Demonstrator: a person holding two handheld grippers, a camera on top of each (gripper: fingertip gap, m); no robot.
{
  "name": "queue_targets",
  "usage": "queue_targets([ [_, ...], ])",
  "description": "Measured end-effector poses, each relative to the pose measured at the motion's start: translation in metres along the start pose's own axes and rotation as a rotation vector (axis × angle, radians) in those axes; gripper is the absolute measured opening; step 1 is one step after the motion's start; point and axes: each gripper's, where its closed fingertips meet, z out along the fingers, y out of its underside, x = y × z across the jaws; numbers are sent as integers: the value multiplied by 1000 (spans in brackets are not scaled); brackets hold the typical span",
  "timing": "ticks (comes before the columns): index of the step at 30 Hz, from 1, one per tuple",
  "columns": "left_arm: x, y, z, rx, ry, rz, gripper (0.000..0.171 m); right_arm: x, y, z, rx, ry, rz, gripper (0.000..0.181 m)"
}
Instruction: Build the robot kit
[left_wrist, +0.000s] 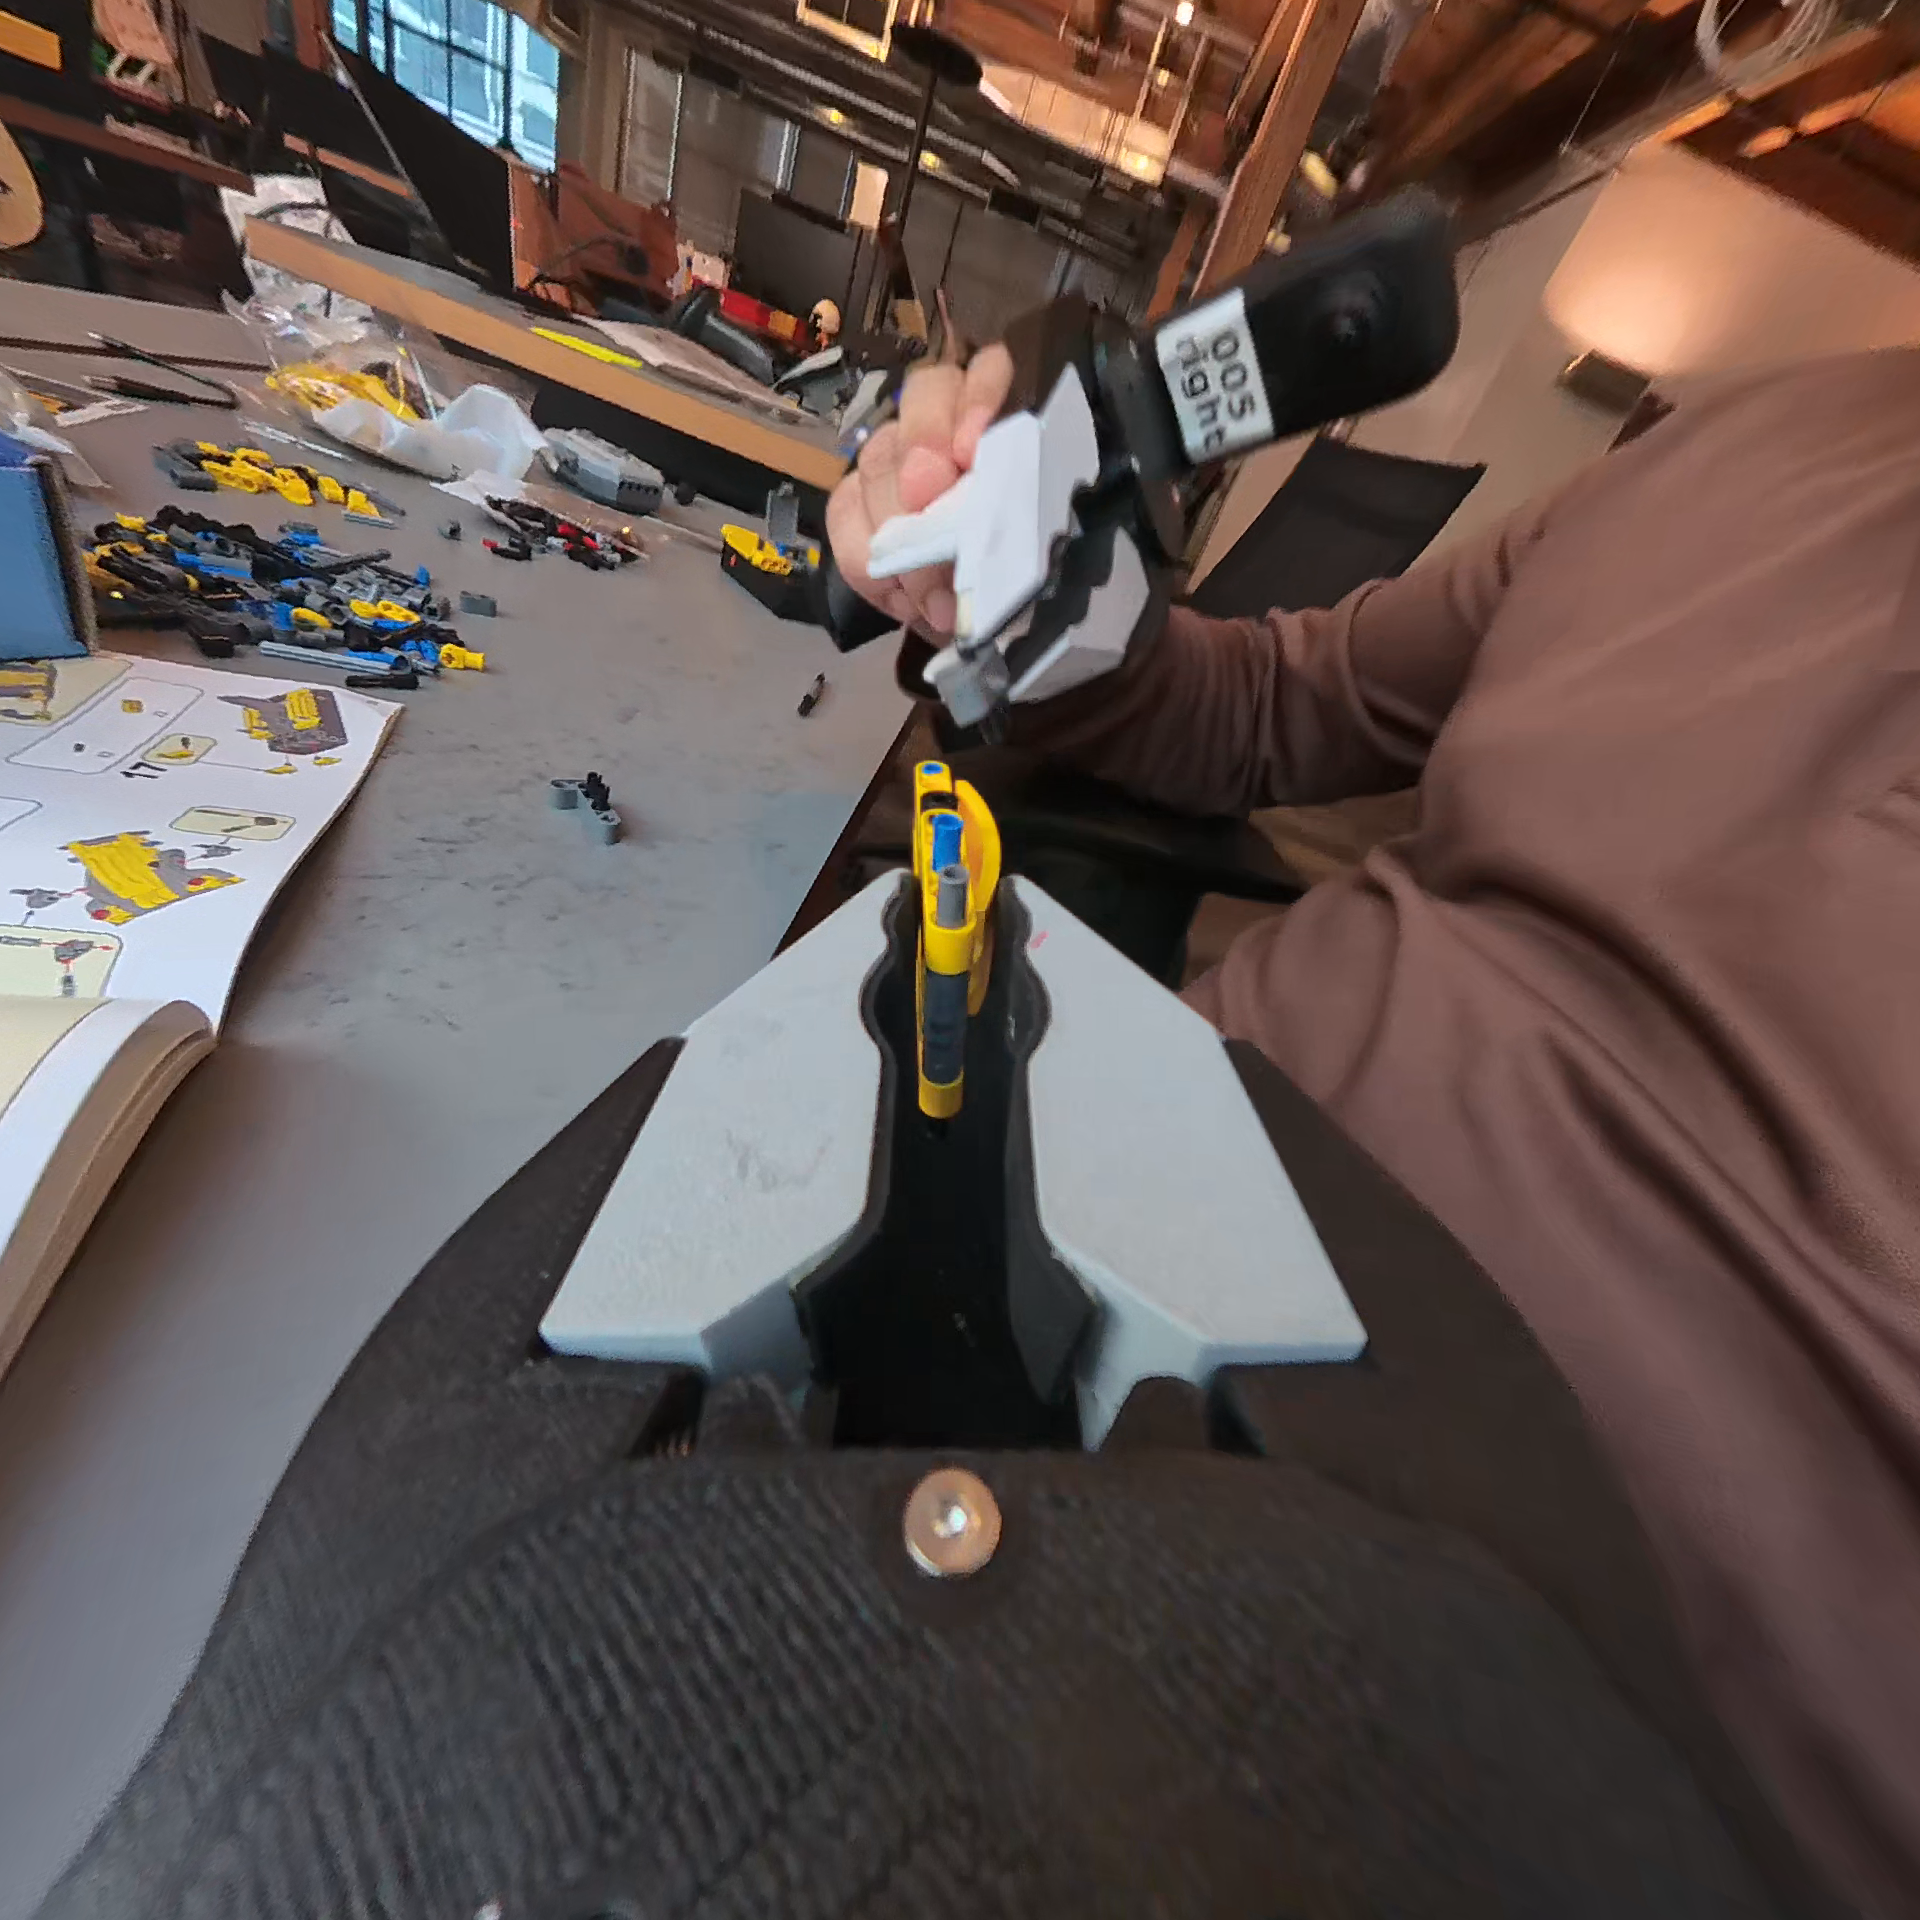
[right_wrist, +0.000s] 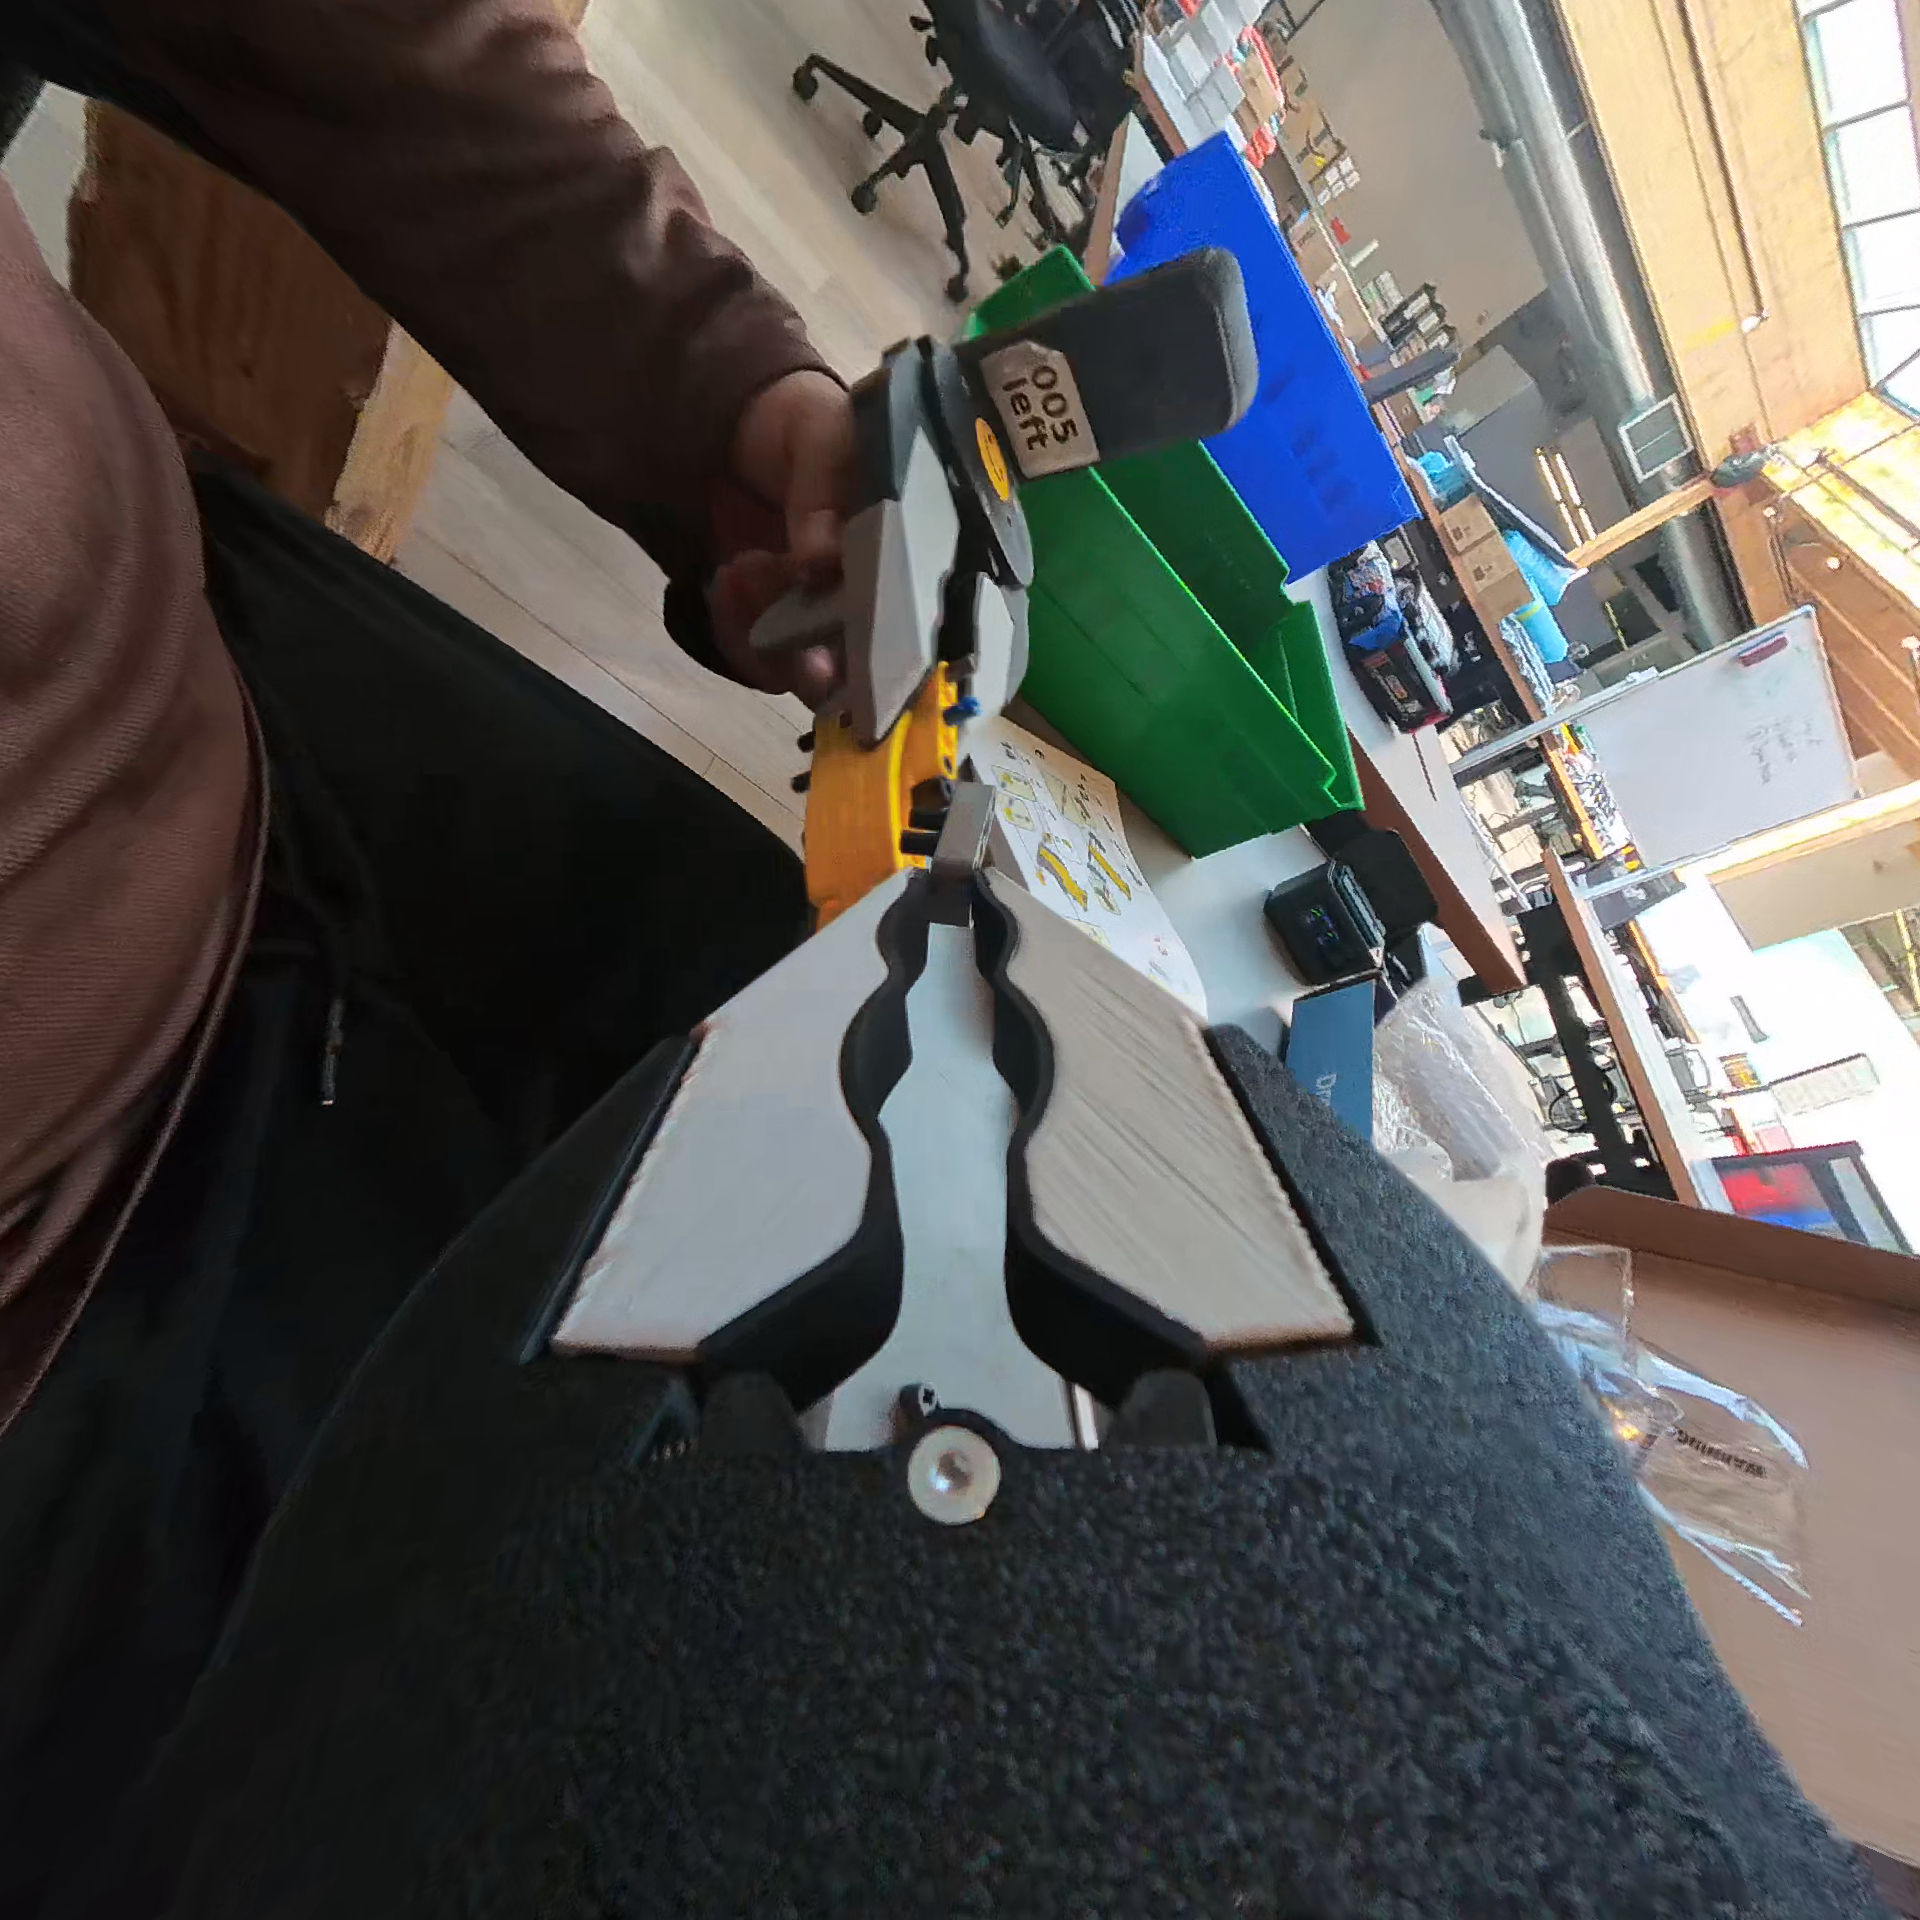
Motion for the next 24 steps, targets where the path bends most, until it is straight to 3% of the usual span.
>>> queue_targets([
  [3, 6, -7, 0, 43, 59, -51, 11, -2, 0, -2, -39, 30, -75, 7],
  [9, -1, -12, 8, -27, 71, 5, 11, 4, 8, -2, -52, 45, -130, 7],
  [17, -1, -7, 14, -22, 244, -86, 11, -3, 12, -3, -44, 16, -206, 8],
  [24, -5, -5, 11, -21, 263, -84, 11, -7, 16, 6, -81, 50, -359, 6],
])
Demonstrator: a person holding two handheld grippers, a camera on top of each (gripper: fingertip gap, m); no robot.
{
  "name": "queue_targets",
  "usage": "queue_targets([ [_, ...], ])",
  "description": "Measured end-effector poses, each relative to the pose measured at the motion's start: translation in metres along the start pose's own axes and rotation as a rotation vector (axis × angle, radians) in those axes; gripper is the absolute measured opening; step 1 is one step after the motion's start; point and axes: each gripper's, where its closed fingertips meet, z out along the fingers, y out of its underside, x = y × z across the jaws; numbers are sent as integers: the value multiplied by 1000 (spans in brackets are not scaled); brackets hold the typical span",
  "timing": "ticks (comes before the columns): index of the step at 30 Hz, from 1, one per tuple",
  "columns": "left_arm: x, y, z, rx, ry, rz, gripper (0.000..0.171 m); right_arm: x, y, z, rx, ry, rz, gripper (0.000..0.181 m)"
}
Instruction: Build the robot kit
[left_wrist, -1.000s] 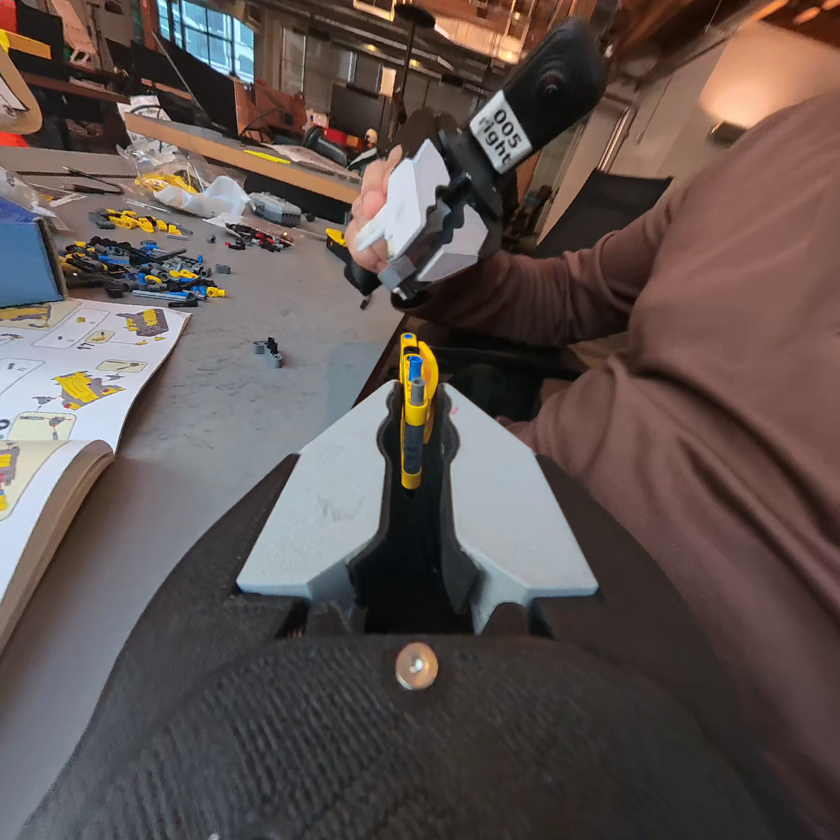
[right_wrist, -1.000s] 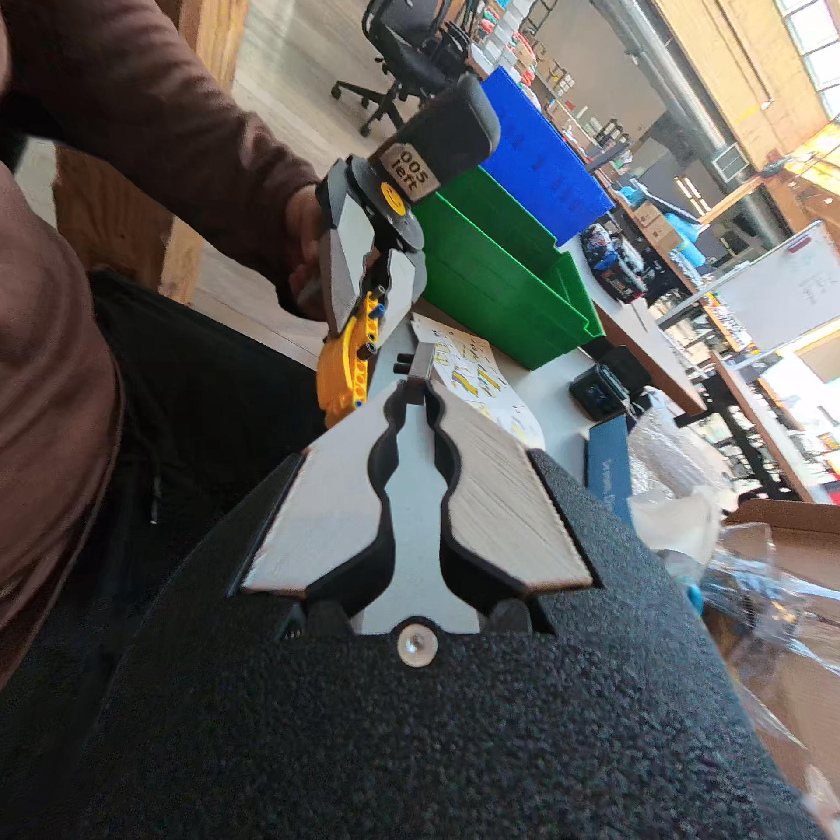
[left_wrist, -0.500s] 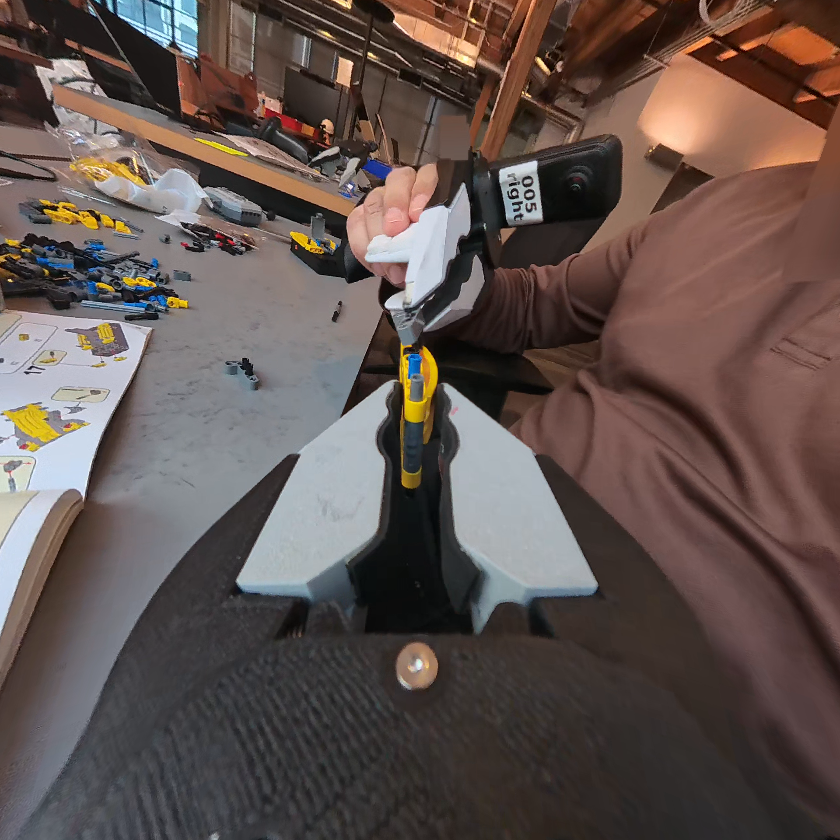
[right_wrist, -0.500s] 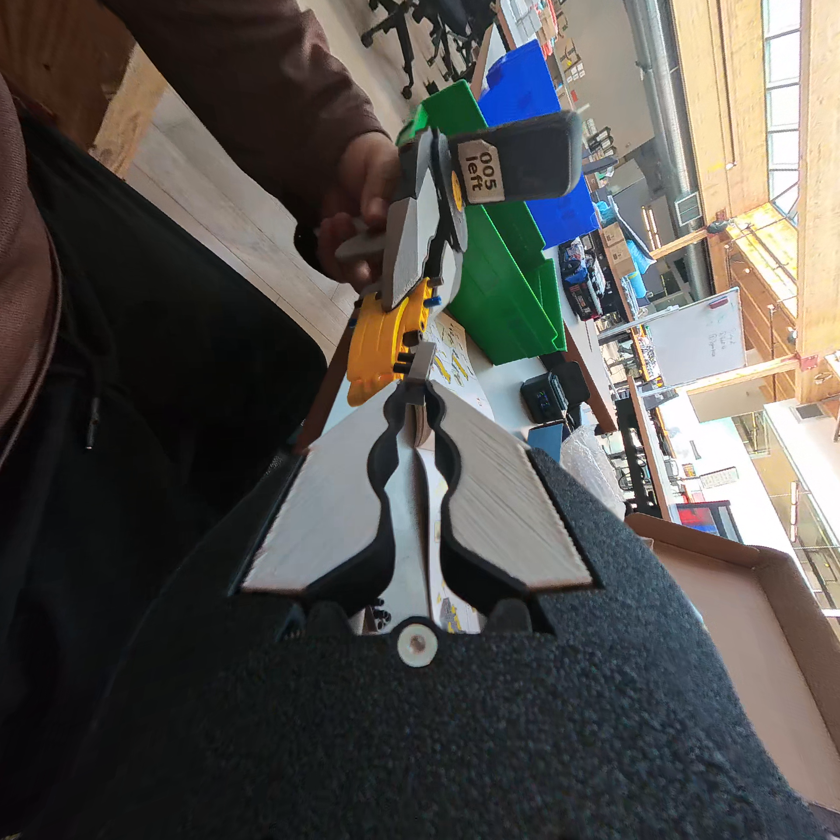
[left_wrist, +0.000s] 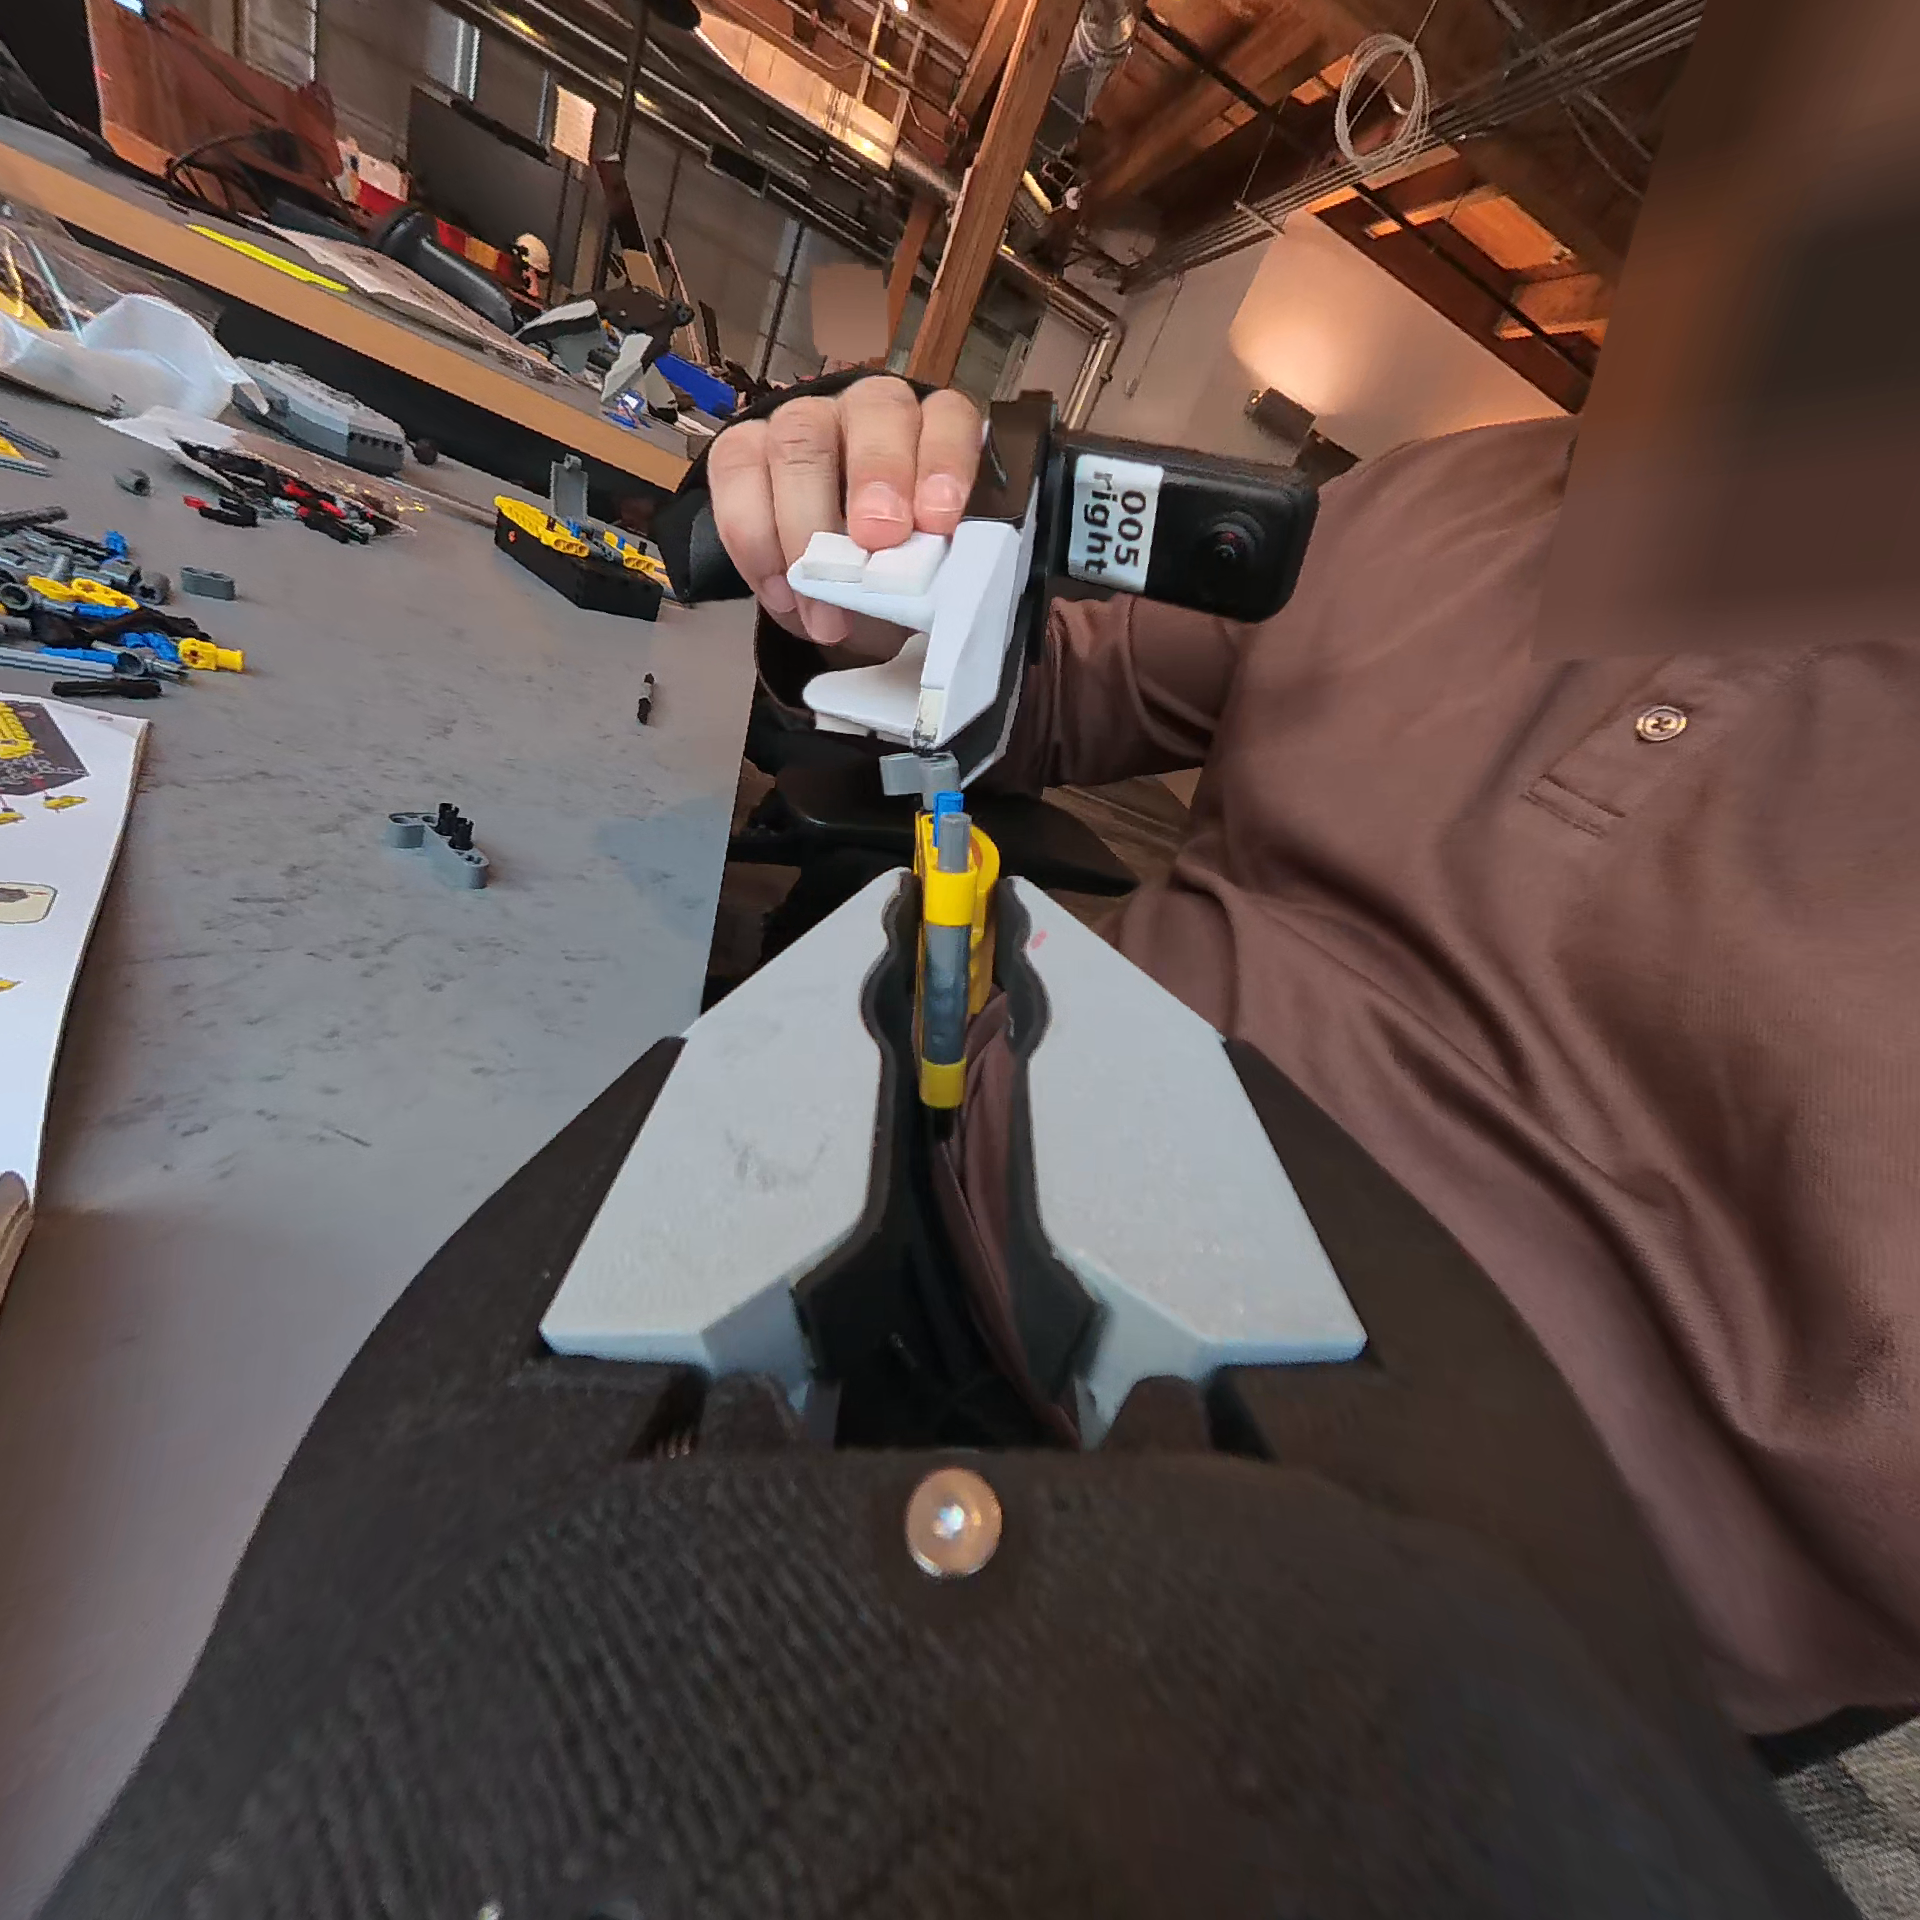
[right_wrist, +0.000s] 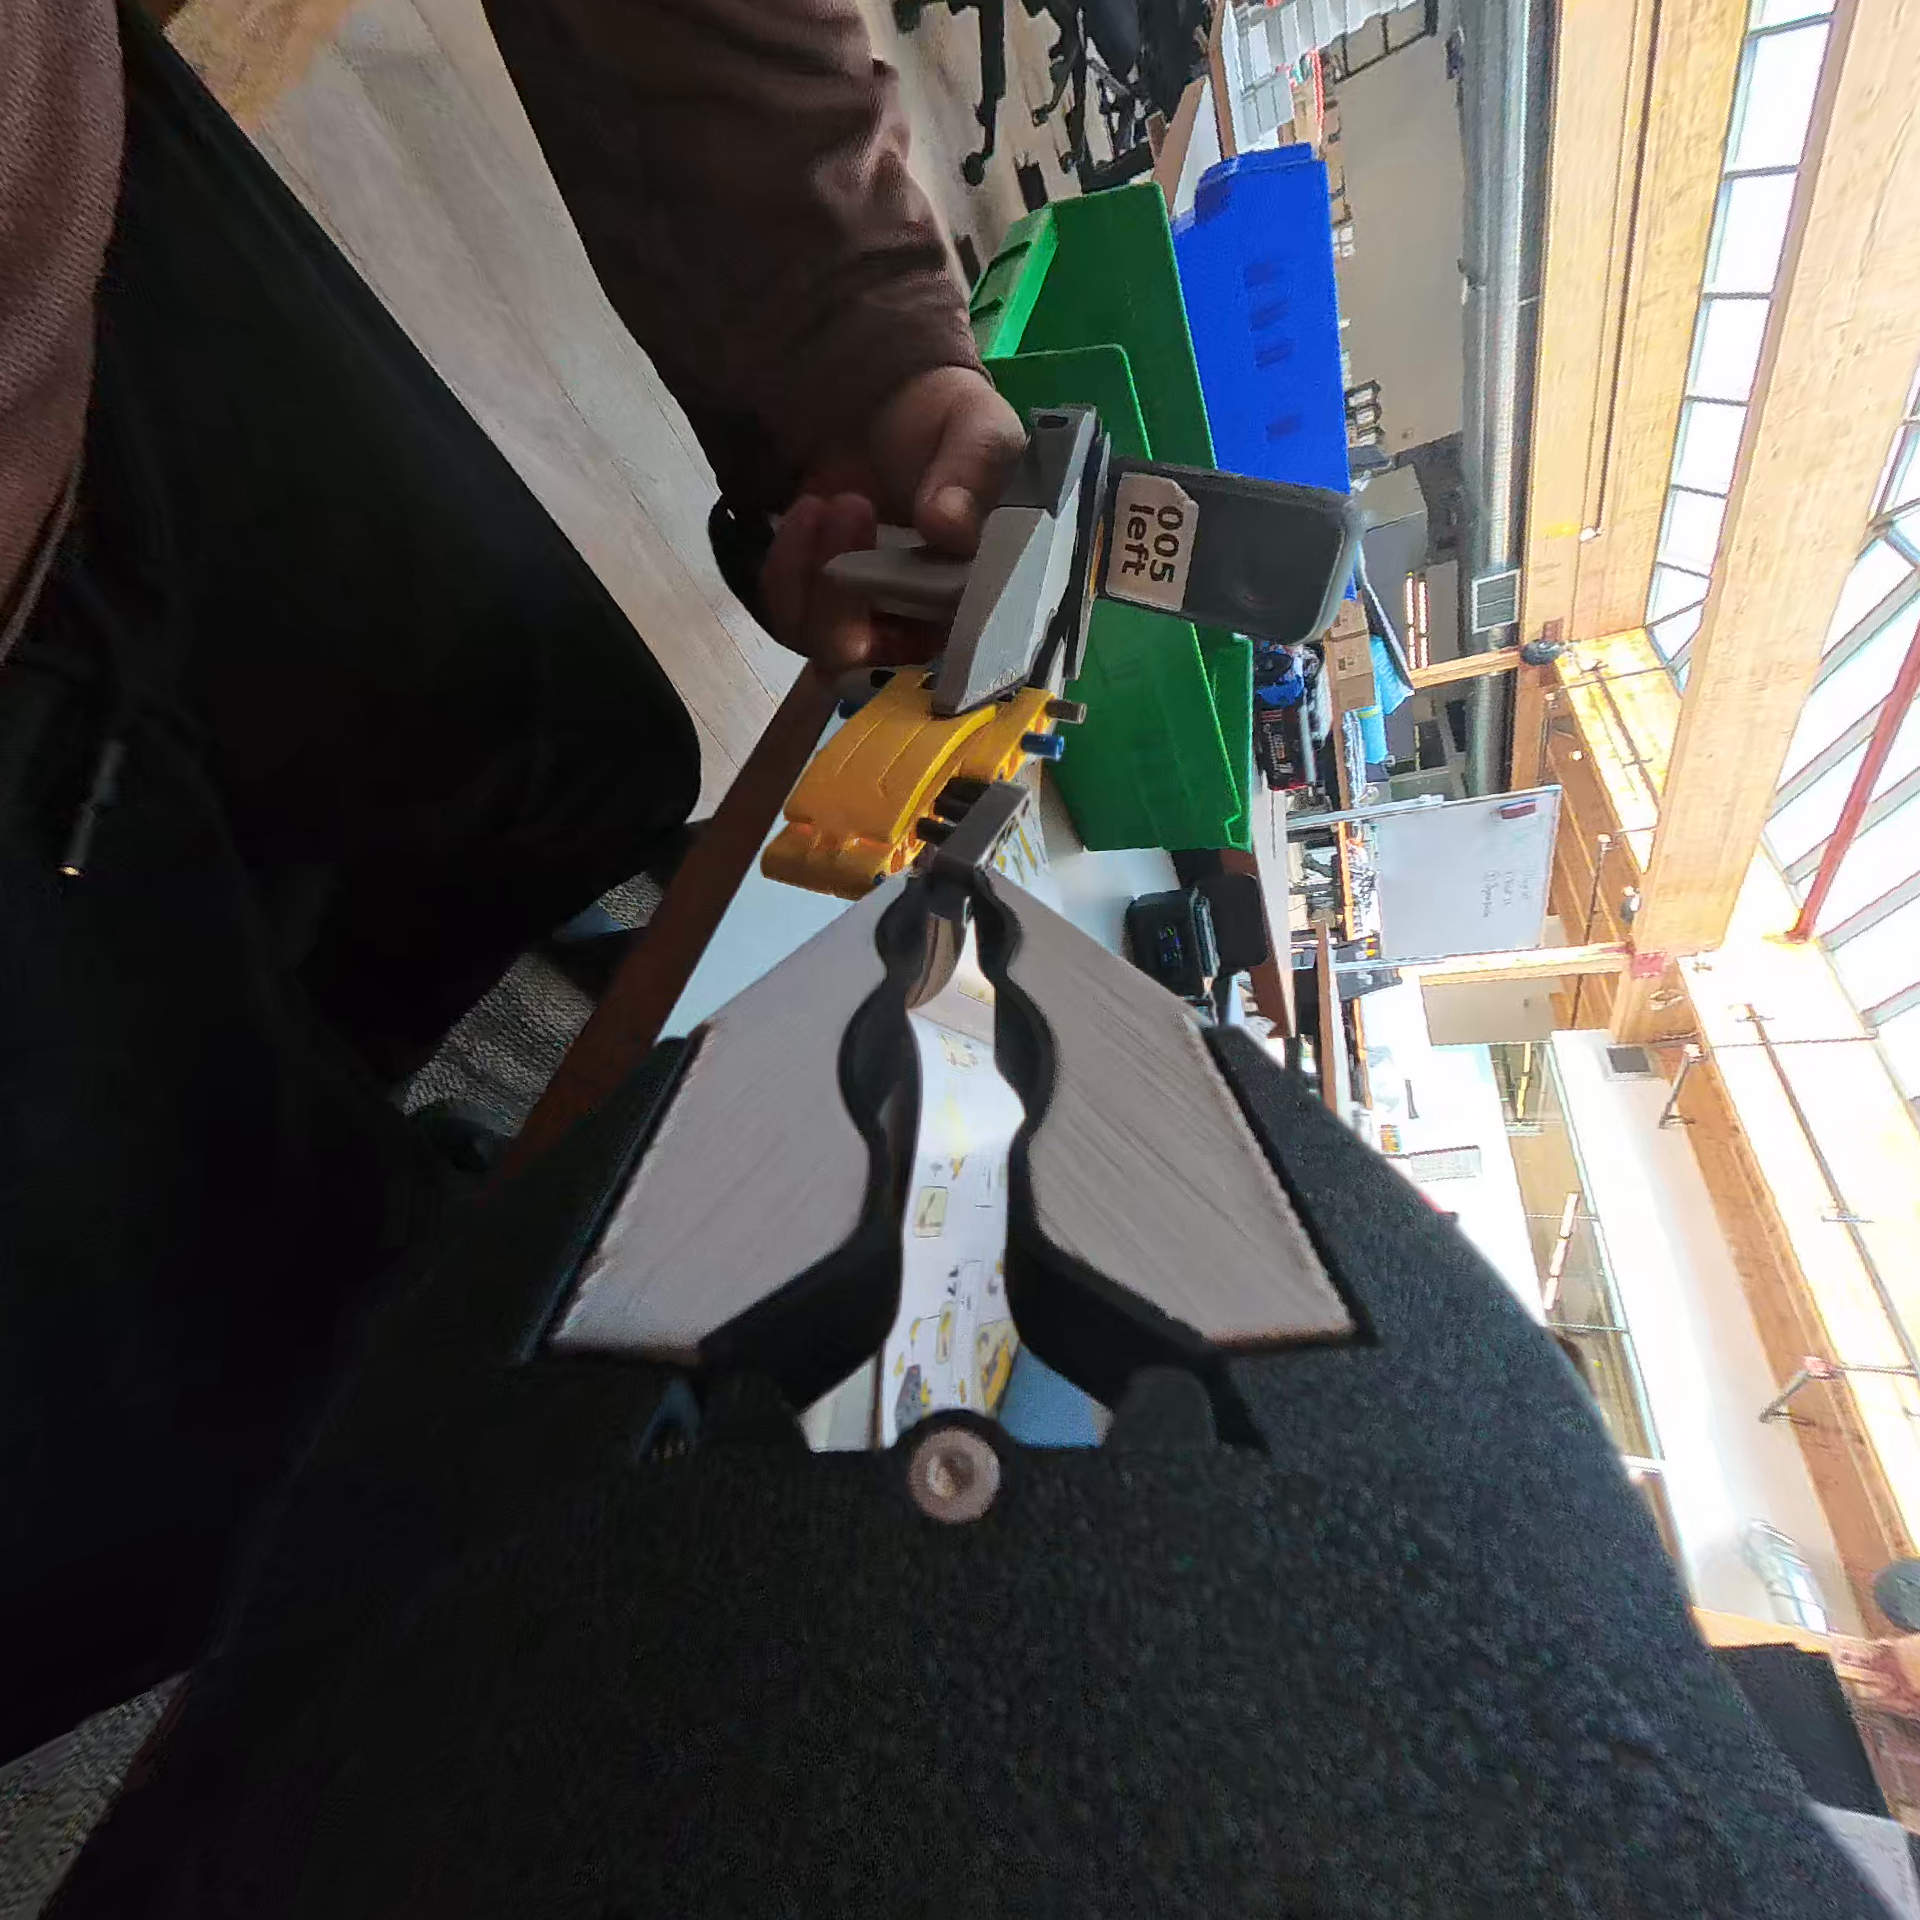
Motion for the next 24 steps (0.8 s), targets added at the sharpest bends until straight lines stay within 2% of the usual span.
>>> queue_targets([
  [10, -5, -1, -7, 12, -44, 22, 11, -4, 6, 4, -21, -1, -87, 3],
  [16, -9, 1, -7, 2, -66, 23, 11, -5, 7, 7, -23, 6, -72, 0],
  [21, -21, 6, -7, -43, -154, 27, 11, -6, 14, 8, -19, 13, -4, 0],
  [24, -35, 10, -8, -101, -265, 26, 11, -4, 27, 9, -40, 11, 49, 0],
])
